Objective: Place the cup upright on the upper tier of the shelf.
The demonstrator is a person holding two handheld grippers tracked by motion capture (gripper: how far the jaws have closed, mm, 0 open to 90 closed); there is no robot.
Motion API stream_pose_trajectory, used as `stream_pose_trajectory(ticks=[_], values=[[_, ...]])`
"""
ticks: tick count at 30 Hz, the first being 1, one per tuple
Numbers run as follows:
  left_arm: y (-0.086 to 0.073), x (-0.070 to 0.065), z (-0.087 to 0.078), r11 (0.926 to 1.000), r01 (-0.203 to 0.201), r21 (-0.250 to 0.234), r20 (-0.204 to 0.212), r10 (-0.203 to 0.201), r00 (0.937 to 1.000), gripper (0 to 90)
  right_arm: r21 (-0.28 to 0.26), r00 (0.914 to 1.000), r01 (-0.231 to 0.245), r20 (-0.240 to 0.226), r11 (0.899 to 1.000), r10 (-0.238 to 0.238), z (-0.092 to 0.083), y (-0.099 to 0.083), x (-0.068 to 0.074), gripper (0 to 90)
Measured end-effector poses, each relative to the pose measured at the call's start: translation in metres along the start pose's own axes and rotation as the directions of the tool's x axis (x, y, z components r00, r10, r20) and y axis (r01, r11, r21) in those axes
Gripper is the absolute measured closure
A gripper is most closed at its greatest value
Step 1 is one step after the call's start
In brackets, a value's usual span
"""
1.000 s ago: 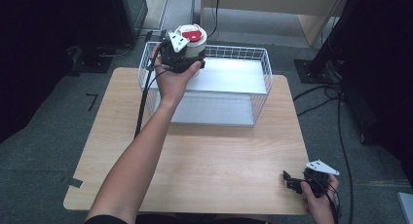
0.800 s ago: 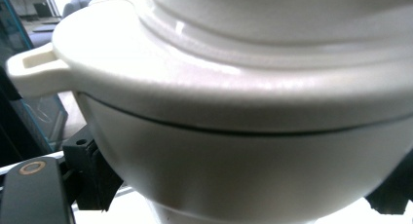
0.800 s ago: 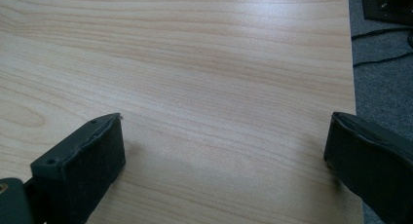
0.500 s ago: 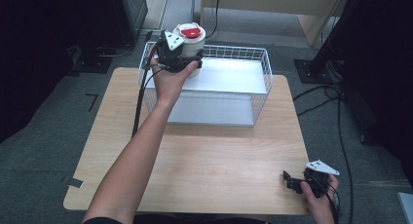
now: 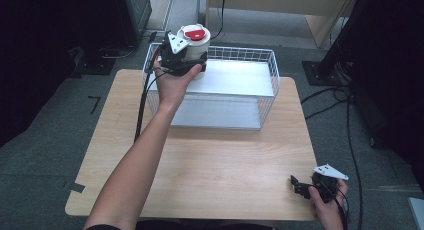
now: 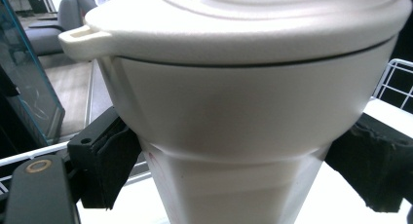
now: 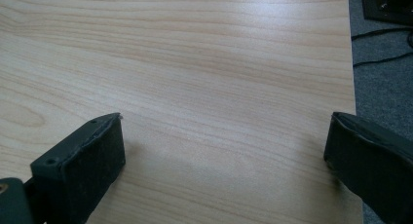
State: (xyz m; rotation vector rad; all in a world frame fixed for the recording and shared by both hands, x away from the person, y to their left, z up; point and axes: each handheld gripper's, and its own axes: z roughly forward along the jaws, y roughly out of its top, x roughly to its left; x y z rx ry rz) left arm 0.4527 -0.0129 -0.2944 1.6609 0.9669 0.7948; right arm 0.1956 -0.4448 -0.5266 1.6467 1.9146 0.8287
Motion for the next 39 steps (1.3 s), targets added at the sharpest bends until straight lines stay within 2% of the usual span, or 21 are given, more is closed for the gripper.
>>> stream_pose_trajectory(ticks=[10,12,14,21,29,36,39], values=[[-0.002,0.000,-0.001,1.0000,0.008,0.001,0.000,-0.008,1.0000,11.4,0.000,1.0000,0.000,0.000,1.000,0.000,0.000,0.000,0.000,1.2],[-0.004,0.000,-0.002,0.9996,0.028,0.009,0.000,-0.028,0.9996,4.6,0.000,1.0000,0.000,0.000,1.000,0.000,0.000,0.000,0.000,1.2],[-0.005,0.000,-0.002,0.9995,0.029,0.010,0.003,-0.029,0.9996,2.4,0.000,1.0000,0.000,0.000,1.000,0.000,0.000,0.000,0.000,1.2],[-0.015,-0.004,-0.008,0.9998,0.009,0.019,0.014,-0.009,0.9999,1.0,0.000,1.0000,0.000,0.000,1.000,0.000,0.000,0.000,0.000,1.2],[-0.023,-0.004,-0.023,0.9999,0.001,0.013,0.018,-0.001,0.9998,1.0,0.000,1.0000,-0.001,0.000,1.000,0.001,0.000,0.000,0.000,1.2],[-0.028,-0.006,-0.037,0.9997,-0.026,0.002,0.019,0.026,0.9995,1.0,-0.001,1.0000,0.000,0.001,1.000,0.000,0.000,0.000,0.000,1.2],[-0.031,-0.005,-0.041,0.9997,-0.023,0.003,0.023,0.023,0.9995,1.0,0.000,1.0000,-0.001,0.000,1.000,0.001,0.000,0.000,0.000,1.2]])
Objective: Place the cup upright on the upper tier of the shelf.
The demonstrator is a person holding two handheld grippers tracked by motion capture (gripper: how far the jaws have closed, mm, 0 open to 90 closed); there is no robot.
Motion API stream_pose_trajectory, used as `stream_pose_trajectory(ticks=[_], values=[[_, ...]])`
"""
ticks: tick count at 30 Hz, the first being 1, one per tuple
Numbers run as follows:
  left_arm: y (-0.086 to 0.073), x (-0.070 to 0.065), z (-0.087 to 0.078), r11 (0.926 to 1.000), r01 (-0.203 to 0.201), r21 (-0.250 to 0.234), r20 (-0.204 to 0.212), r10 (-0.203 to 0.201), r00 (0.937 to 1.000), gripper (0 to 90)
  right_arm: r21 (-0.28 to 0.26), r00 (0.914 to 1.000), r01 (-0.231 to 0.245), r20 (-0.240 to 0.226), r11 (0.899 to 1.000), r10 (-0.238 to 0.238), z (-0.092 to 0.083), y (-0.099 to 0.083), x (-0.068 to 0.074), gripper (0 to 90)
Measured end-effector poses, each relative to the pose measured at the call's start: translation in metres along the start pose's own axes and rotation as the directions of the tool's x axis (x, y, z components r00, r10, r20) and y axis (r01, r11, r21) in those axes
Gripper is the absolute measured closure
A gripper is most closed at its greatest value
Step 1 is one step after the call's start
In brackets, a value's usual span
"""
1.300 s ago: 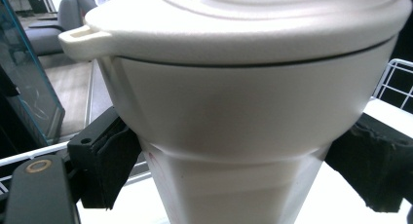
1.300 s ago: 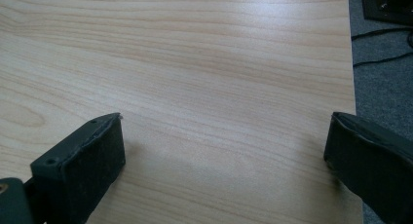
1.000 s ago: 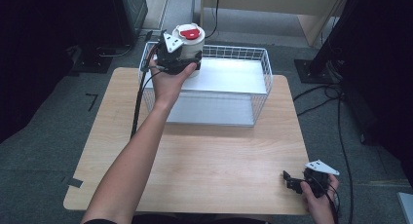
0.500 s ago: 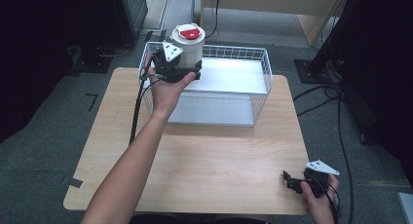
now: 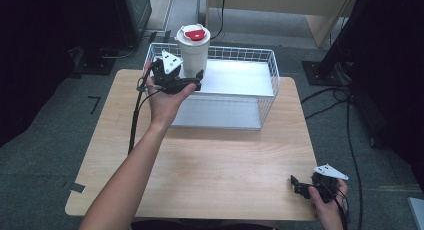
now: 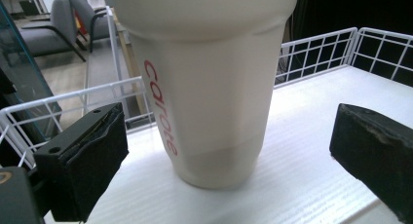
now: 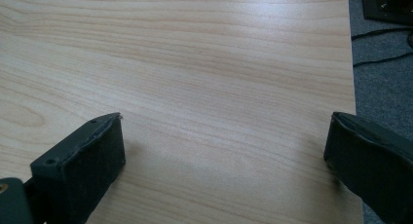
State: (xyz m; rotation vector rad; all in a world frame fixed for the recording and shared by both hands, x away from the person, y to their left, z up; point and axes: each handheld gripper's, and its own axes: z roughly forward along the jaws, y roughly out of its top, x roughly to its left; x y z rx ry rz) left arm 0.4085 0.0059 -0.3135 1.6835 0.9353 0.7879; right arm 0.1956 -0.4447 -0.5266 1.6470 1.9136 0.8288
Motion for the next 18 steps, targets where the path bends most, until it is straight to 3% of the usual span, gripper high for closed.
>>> stream_pose_trajectory(ticks=[18], values=[[-0.029,-0.005,-0.026,0.9997,-0.025,-0.005,0.005,0.025,0.9997,1.0,0.001,1.0000,0.000,0.000,1.000,0.000,0.000,0.000,0.000,1.2]])
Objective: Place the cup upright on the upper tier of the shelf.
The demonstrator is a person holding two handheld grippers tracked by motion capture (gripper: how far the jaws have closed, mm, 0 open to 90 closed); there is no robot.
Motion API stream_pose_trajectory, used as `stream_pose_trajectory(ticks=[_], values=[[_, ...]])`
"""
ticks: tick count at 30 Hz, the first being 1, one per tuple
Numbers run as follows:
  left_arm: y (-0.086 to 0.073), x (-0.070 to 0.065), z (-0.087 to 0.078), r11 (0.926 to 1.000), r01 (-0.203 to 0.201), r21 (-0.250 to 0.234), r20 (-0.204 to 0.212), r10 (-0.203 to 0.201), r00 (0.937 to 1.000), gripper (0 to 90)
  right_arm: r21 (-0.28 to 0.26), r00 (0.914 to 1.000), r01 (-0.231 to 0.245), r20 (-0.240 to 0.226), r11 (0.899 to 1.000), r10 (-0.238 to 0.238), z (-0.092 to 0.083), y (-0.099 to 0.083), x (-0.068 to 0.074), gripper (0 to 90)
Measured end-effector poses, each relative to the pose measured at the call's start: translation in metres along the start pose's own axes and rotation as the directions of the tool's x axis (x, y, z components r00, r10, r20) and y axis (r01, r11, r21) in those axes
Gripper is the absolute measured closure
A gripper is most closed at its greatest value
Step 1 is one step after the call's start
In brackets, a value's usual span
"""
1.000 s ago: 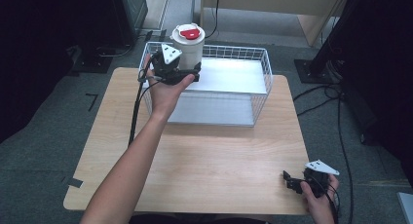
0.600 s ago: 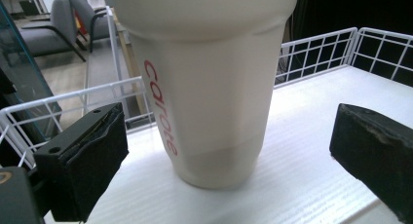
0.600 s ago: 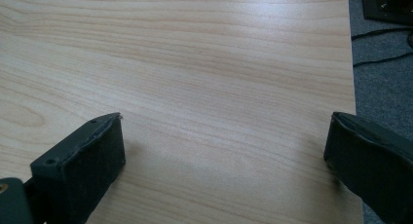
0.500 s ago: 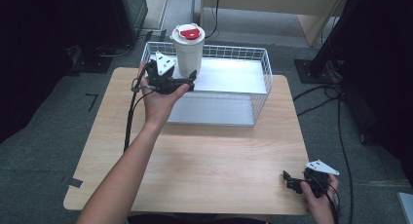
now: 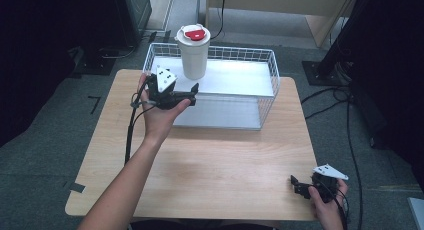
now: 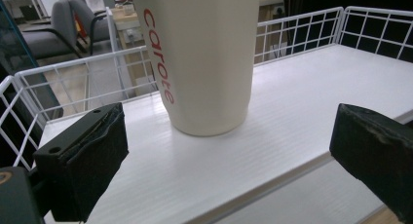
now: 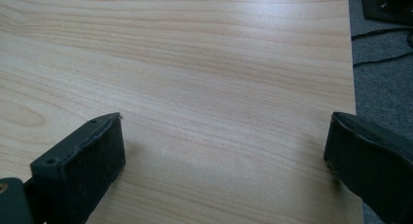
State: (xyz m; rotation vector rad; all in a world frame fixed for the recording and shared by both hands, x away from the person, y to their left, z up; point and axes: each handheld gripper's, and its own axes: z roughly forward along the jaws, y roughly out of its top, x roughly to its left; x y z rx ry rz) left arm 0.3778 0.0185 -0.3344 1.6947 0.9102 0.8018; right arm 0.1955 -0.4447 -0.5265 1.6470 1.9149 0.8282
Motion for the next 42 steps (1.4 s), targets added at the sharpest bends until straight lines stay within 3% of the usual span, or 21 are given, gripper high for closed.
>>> stream_pose_trajectory(ticks=[5,16,22,33,37,42], values=[[-0.006,0.000,-0.004,0.9999,-0.012,0.007,-0.002,0.012,0.9999,1.1,-0.001,1.0000,0.002,0.000,1.000,-0.002,0.000,0.000,0.000,1.2],[-0.029,0.007,-0.022,0.9995,0.000,0.031,-0.006,0.000,1.0000,1.0,-0.001,1.0000,0.001,0.000,1.000,-0.001,0.000,0.000,0.000,1.2],[-0.048,0.012,-0.034,0.9986,0.011,0.052,-0.014,-0.010,0.9998,1.0,-0.001,1.0000,0.001,0.001,1.000,-0.001,0.000,0.000,0.000,1.2],[-0.086,0.029,-0.056,0.9931,0.065,0.097,-0.058,-0.059,0.9965,1.1,-0.001,1.0000,0.001,0.001,1.000,-0.001,0.000,0.000,0.000,1.2],[-0.100,0.033,-0.063,0.9918,0.057,0.114,-0.074,-0.049,0.9961,1.0,-0.001,1.0000,0.001,0.001,1.000,-0.001,0.000,0.000,0.000,1.2],[-0.124,0.042,-0.071,0.9852,0.085,0.149,-0.094,-0.072,0.9930,1.0,-0.001,1.0000,0.001,0.001,1.000,-0.001,0.000,0.000,0.000,1.2]])
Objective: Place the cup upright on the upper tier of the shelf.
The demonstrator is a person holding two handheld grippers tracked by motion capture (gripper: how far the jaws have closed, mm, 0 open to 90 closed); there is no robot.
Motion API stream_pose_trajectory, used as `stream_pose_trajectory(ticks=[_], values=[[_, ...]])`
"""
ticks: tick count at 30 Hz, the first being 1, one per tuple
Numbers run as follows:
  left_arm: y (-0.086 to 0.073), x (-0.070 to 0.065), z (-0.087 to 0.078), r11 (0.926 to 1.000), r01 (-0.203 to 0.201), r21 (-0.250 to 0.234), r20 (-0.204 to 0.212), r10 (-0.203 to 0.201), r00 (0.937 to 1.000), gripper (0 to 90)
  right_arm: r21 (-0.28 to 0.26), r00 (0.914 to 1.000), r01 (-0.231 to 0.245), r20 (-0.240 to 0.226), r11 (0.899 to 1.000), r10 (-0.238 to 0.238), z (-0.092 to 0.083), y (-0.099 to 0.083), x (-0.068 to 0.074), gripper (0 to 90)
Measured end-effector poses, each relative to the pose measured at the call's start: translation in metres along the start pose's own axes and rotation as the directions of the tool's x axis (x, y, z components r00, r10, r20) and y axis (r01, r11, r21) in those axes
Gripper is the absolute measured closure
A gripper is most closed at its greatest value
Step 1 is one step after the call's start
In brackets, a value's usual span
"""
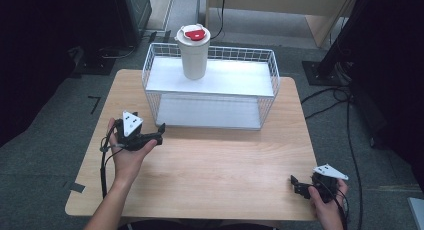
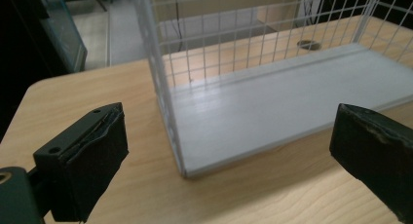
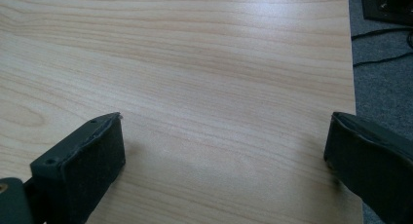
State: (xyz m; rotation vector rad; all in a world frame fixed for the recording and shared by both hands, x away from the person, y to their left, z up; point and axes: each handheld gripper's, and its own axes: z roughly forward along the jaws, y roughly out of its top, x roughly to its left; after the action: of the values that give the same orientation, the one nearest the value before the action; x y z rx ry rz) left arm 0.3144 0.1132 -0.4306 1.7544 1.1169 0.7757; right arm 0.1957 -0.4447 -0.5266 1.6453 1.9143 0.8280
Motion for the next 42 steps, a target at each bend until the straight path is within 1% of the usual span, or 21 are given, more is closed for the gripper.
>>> stream_pose_trajectory(ticks=[5,7,8,9,10,11,15,17,19,21,22,24,25,27,28,32,33,36,38,40,42], values=[[-0.013,0.007,-0.004,0.9998,0.010,0.019,-0.013,-0.010,0.9999,1.0,0.000,1.0000,0.000,0.000,1.000,0.000,0.000,0.000,0.000,1.2],[-0.023,0.012,-0.008,0.9994,0.013,0.031,-0.025,-0.012,0.9996,1.0,0.000,1.0000,0.000,0.000,1.000,0.000,0.000,0.000,0.000,1.2],[-0.023,0.012,-0.008,0.9994,0.013,0.031,-0.025,-0.012,0.9996,1.0,0.000,1.0000,0.000,0.000,1.000,0.000,0.000,0.000,0.000,1.2],[-0.030,0.015,-0.010,0.9989,0.017,0.044,-0.032,-0.016,0.9994,1.0,0.000,1.0000,0.000,0.000,1.000,0.000,0.000,0.000,0.000,1.2],[-0.030,0.015,-0.010,0.9989,0.017,0.044,-0.032,-0.016,0.9994,1.0,0.000,1.0000,0.000,0.000,1.000,0.000,0.000,0.000,0.000,1.2],[-0.036,0.019,-0.012,0.9983,0.019,0.055,-0.034,-0.017,0.9993,1.1,0.000,1.0000,0.000,0.000,1.000,0.000,0.000,0.000,0.000,1.2],[-0.045,0.023,-0.015,0.9972,0.016,0.072,-0.036,-0.014,0.9993,1.0,0.000,1.0000,0.000,0.000,1.000,0.000,0.000,0.000,0.000,1.2],[-0.054,0.027,-0.017,0.9955,0.022,0.092,-0.044,-0.018,0.9989,1.0,0.000,1.0000,0.000,0.000,1.000,0.000,0.000,0.000,0.000,1.2],[-0.060,0.031,-0.020,0.9946,0.028,0.100,-0.053,-0.023,0.9983,1.0,0.000,1.0000,0.000,0.000,1.000,0.000,0.000,0.000,0.000,1.2],[-0.063,0.034,-0.022,0.9940,0.034,0.104,-0.057,-0.028,0.9979,1.0,0.000,1.0000,0.000,0.000,1.000,0.000,0.000,0.000,0.000,1.2],[-0.069,0.040,-0.026,0.9925,0.045,0.114,-0.072,-0.037,0.9968,1.0,0.000,1.0000,0.000,0.000,1.000,0.000,0.000,0.000,0.000,1.2],[-0.072,0.043,-0.028,0.9917,0.048,0.119,-0.074,-0.039,0.9965,1.1,0.000,1.0000,0.000,0.000,1.000,0.000,0.000,0.000,0.000,1.2],[-0.077,0.049,-0.032,0.9902,0.056,0.128,-0.089,-0.045,0.9950,1.0,0.000,1.0000,0.000,0.000,1.000,0.000,0.000,0.000,0.000,1.2],[-0.079,0.051,-0.034,0.9896,0.060,0.131,-0.094,-0.047,0.9944,1.1,0.000,1.0000,0.000,0.000,1.000,0.000,0.000,0.000,0.000,1.2],[-0.083,0.057,-0.038,0.9883,0.067,0.137,-0.108,-0.053,0.9928,1.0,-0.001,1.0000,0.000,0.001,1.000,0.000,0.000,0.000,0.000,1.2],[-0.090,0.063,-0.043,0.9862,0.074,0.148,-0.127,-0.056,0.9903,1.0,-0.001,1.0000,-0.001,0.001,1.000,0.001,0.000,0.000,0.000,1.2],[-0.094,0.066,-0.046,0.9840,0.080,0.159,-0.138,-0.058,0.9887,1.1,-0.001,1.0000,-0.001,0.001,1.000,0.001,0.000,0.000,0.000,1.2],[-0.101,0.071,-0.049,0.9809,0.089,0.173,-0.151,-0.063,0.9865,1.1,0.000,1.0000,-0.002,0.001,1.000,0.002,0.000,0.000,0.000,1.2],[-0.103,0.073,-0.050,0.9799,0.091,0.177,-0.156,-0.064,0.9857,1.1,0.000,1.0000,-0.002,0.001,1.000,0.002,0.000,0.000,0.000,1.2],[-0.109,0.076,-0.053,0.9756,0.095,0.198,-0.159,-0.064,0.9853,1.1,-0.001,1.0000,-0.002,0.001,1.000,0.002,0.000,0.000,0.000,1.2],[-0.113,0.078,-0.054,0.9725,0.086,0.217,-0.165,-0.050,0.9850,1.1,0.000,1.0000,-0.002,0.001,1.000,0.002,0.000,0.000,0.000,1.2]])
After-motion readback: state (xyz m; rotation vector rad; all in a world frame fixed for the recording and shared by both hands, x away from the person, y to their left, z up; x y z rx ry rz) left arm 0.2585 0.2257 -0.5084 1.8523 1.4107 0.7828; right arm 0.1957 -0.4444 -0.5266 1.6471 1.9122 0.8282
